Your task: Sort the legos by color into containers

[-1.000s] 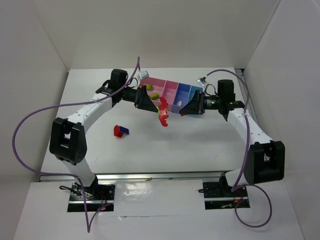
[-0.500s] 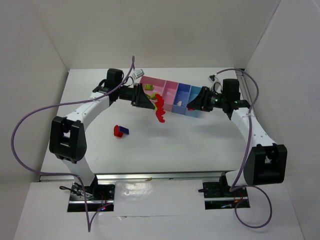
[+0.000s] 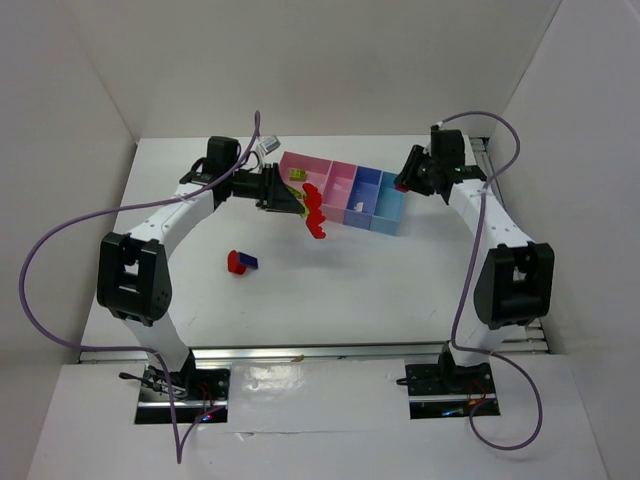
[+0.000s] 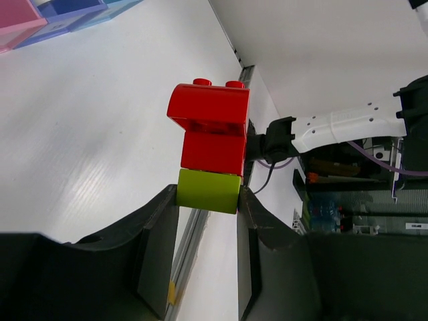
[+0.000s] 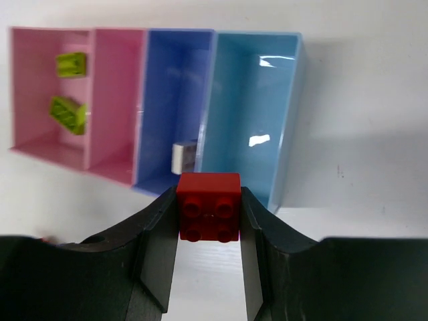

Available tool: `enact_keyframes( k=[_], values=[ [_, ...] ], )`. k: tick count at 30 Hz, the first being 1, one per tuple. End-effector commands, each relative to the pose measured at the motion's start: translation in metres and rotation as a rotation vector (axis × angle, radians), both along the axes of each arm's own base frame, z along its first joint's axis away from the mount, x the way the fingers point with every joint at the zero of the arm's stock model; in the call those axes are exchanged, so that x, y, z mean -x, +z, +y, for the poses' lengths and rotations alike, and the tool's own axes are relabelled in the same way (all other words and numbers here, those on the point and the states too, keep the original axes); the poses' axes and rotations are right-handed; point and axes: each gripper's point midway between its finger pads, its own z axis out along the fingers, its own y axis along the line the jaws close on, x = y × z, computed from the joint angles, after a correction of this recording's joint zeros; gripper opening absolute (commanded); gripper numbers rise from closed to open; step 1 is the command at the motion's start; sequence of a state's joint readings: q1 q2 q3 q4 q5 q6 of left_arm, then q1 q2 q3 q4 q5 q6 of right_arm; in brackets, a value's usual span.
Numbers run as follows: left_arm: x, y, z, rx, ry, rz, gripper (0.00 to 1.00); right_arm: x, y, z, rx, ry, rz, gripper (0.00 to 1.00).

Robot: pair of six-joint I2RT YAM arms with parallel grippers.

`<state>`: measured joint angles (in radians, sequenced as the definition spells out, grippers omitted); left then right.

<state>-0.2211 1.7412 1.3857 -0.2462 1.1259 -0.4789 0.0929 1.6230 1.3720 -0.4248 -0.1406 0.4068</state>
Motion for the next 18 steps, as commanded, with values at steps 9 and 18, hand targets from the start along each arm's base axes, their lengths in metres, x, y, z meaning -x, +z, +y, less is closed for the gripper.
enact_keyframes(
  k=[9,18],
  values=[
    [-0.005,0.014,0.002,0.004,0.01,-0.03,0.0,-0.025,-0.042,0.007,0.127,-0.033,0.054,0.33],
    [-0.007,0.01,0.001,0.004,0.0,-0.019,0.0,-0.039,-0.051,0.005,0.158,-0.037,0.058,0.81]
  ],
)
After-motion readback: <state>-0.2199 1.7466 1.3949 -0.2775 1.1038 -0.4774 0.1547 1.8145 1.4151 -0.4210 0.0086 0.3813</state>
